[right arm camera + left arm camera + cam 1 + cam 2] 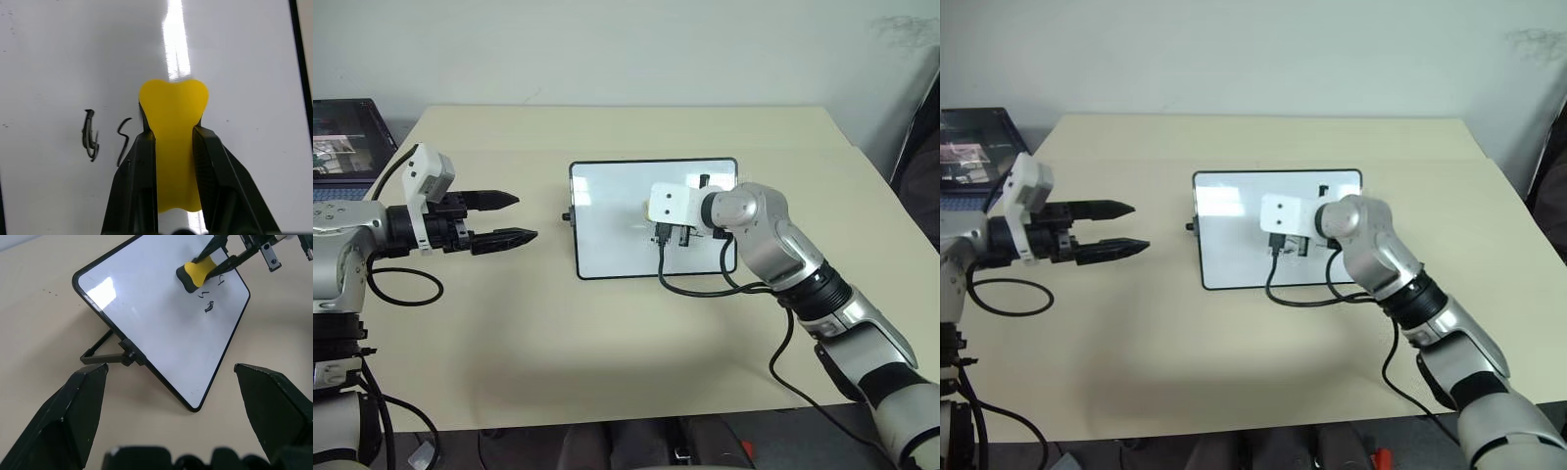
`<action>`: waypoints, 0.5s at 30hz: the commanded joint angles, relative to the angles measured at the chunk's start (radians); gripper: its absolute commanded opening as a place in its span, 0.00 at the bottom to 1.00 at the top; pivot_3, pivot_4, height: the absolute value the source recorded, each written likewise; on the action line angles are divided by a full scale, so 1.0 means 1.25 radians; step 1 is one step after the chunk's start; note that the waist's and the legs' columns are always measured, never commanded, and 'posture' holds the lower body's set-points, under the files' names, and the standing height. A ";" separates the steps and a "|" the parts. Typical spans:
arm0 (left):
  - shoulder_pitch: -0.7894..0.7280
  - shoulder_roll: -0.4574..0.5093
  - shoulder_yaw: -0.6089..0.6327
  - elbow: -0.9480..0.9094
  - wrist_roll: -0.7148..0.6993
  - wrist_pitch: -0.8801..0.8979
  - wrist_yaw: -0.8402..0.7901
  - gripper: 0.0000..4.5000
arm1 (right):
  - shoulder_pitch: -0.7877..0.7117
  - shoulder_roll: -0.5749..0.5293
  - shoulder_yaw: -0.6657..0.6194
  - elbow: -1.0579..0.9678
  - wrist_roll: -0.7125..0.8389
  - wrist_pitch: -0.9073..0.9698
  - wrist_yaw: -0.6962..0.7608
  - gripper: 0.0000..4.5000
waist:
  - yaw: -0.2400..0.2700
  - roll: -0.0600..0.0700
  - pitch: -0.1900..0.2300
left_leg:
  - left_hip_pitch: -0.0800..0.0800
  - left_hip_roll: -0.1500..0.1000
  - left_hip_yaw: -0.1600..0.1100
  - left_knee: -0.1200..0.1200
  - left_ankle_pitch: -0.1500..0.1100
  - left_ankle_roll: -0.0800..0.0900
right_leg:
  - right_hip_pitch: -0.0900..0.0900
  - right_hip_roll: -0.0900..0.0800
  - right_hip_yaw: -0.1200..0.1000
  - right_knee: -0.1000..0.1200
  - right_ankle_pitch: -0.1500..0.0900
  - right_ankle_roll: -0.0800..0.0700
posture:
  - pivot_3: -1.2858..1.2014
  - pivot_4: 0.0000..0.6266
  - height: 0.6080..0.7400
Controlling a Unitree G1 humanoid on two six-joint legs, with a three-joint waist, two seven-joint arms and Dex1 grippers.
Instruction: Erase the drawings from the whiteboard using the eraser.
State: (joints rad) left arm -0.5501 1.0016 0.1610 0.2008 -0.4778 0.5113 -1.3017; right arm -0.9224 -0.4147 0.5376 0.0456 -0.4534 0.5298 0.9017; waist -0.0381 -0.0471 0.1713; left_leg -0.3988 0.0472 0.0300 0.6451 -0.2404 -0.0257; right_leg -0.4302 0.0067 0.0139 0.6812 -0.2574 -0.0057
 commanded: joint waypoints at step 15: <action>-0.005 0.021 0.016 -0.018 -0.002 -0.001 -0.011 1.00 | 0.129 0.029 0.086 -0.034 -0.024 0.046 0.029 0.15 | 0.000 -0.001 -0.001 | 0.008 0.000 0.000 0.000 0.000 0.000 | 0.008 0.000 0.000 0.000 -0.001 0.002 | 0.52 0.24 1.00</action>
State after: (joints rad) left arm -0.5490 1.0037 0.1610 0.2004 -0.4778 0.5151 -1.3065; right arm -0.7815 -0.3730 0.6288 -0.0266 -0.4703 0.5559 0.9235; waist -0.0382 -0.0481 0.1707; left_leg -0.3878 0.0478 0.0297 0.6457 -0.2402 -0.0258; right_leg -0.4202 0.0068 0.0143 0.6817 -0.2591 -0.0027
